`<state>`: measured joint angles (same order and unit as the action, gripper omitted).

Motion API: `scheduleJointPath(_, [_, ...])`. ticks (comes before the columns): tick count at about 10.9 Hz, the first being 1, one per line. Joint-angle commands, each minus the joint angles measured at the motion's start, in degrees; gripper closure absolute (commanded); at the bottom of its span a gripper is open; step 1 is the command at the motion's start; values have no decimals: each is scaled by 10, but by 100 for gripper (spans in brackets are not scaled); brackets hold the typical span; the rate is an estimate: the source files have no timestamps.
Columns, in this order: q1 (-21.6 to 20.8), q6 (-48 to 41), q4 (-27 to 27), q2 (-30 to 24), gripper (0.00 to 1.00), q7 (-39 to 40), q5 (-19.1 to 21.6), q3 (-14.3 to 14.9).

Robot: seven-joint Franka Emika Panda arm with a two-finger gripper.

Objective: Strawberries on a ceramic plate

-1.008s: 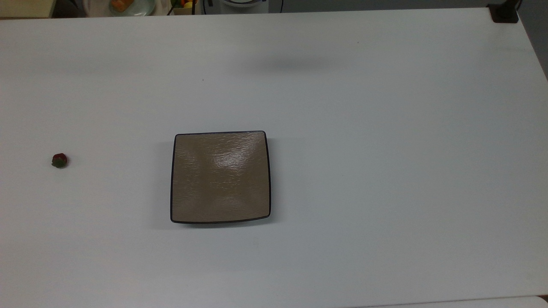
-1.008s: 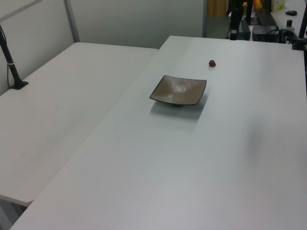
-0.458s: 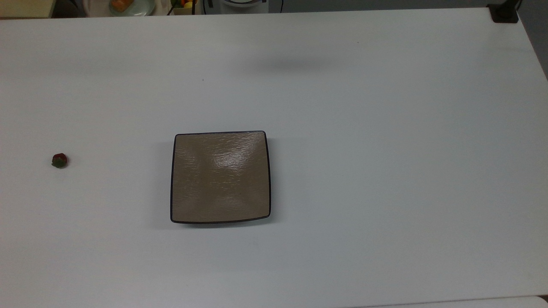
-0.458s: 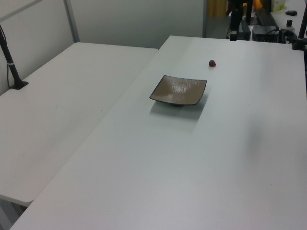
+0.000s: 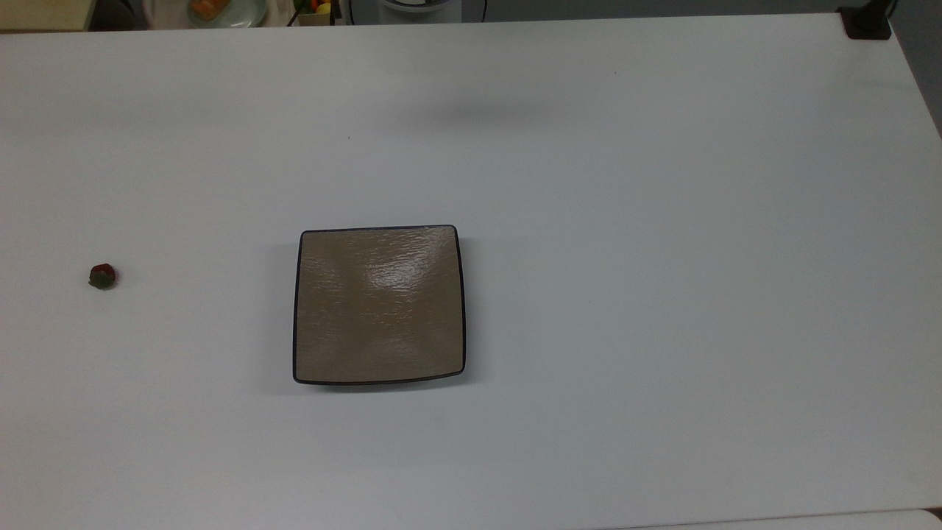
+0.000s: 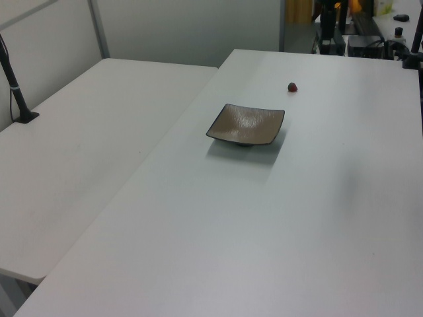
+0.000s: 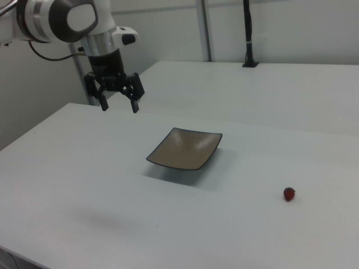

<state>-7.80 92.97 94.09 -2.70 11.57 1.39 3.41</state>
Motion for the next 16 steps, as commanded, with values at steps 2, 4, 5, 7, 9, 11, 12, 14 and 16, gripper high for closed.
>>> scheduleJointPath(2, [35,28,9,14,0,46,5,1])
scheduleJointPath(4, [51,60,10,23,0,47,4,2])
scheduleJointPath(5, [61,69,9,27,0,52,4,2])
scheduleJointPath(7, [79,93,9,38,0,64,4,2])
scheduleJointPath(9, [94,120,9,50,0,67,2,2])
scheduleJointPath(11, [103,124,-8,75,0,67,-3,3])
scheduleJointPath(12, [106,124,-17,87,0,67,-4,3])
scheduleJointPath(14, [120,125,-36,105,0,67,-5,5])
scheduleJointPath(16, [129,127,-51,128,0,68,-5,9])
